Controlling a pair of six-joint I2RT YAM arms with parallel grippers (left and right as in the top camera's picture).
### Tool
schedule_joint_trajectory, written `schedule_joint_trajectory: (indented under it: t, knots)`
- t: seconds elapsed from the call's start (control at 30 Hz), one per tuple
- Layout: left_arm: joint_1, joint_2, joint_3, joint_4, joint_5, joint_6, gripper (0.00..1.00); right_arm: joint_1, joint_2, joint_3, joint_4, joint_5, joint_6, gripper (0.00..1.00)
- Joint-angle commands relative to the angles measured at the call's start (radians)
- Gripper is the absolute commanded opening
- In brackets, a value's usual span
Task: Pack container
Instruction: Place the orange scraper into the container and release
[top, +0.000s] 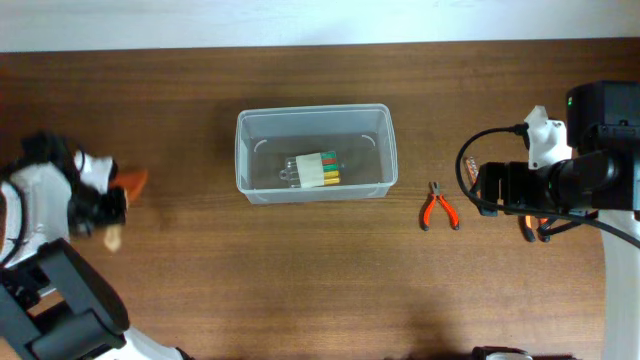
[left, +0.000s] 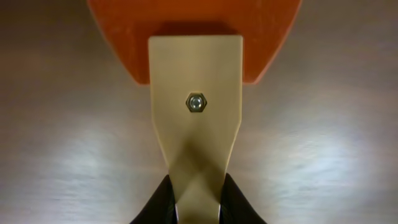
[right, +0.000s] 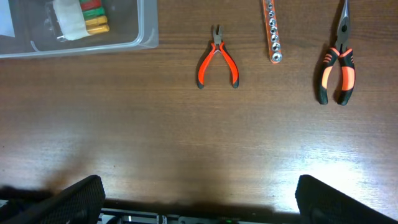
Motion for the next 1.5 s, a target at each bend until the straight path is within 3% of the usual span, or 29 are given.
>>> schedule_joint_trajectory:
  t: [0.0,0.13,0.27,0.43,0.47,0.57,1.0,1.47]
  knots:
    - [-0.098,-0.050,0.205,-0.064,0.032,-0.007,0.02,-0.006,0.002,0.001,0.000,0.002,0.000,0.99]
    - [-0.254,-0.055,0.438,-0.129,0.032,0.020,0.02,-0.006,0.002,0.001,0.000,0.002,0.000,0.99]
    - [-0.415,-0.055,0.539,-0.119,0.032,0.119,0.02,-0.006,0.002,0.001,0.000,0.002,0.000,0.99]
    - [-0.626,-0.047,0.550,-0.061,0.021,0.413,0.02,-0.006,0.002,0.001,0.001,0.002,0.000,0.99]
    - [-0.693,-0.034,0.550,-0.042,0.021,0.528,0.02,-0.006,0.002,0.001,0.001,0.002,0.000,0.99]
    - [-0.760,0.002,0.550,-0.002,0.021,0.599,0.02,-0.006,0.002,0.001,0.000,0.002,0.000,0.99]
    - [-0.793,0.322,0.550,0.021,0.112,0.597,0.02,-0.006,0.002,0.001,0.000,0.003,0.000,0.99]
    - [-0.820,0.451,0.549,0.029,0.111,0.594,0.02,-0.006,0.002,0.001,0.000,0.025,0.001,0.99]
